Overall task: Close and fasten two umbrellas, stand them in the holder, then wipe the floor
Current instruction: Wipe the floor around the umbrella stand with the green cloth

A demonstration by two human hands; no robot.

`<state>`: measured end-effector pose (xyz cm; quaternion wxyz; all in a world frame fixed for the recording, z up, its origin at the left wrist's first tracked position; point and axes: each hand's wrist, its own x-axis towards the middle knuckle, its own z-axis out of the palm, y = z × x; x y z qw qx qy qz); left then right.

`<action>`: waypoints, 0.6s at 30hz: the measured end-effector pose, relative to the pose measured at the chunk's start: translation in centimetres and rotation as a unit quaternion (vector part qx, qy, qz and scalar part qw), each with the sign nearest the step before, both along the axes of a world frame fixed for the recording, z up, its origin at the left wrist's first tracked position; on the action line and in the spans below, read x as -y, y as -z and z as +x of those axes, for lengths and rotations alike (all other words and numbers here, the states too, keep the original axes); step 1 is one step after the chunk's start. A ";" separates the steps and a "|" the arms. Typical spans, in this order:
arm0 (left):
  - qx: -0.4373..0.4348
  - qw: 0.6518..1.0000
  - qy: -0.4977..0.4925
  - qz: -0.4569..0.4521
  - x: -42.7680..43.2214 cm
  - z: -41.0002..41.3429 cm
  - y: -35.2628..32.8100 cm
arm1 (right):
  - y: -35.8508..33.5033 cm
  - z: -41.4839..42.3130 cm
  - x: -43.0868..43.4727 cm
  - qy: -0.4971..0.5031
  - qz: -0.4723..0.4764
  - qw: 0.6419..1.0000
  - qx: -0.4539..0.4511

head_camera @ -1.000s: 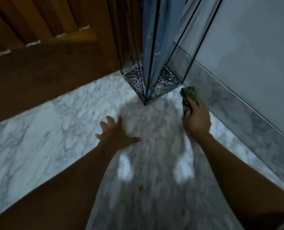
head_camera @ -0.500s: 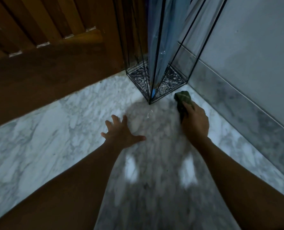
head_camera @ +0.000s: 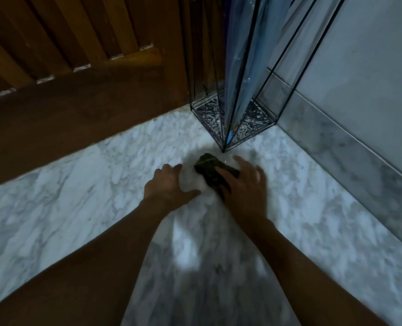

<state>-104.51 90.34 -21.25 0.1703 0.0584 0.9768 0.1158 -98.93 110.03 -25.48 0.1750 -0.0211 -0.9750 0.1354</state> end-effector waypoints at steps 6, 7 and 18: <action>0.056 0.997 -0.038 -0.034 3.5 -4.0 0.0 | 0.7 2.8 -1.3 0.038 0.002 0.999 -0.003; 0.084 0.995 -0.047 -0.032 4.1 -4.8 0.0 | 0.9 2.6 -0.8 0.033 -0.004 0.999 0.000; 0.123 0.992 -0.020 -0.028 5.7 -6.3 0.4 | 0.7 -11.5 7.2 -0.037 -0.089 0.987 0.125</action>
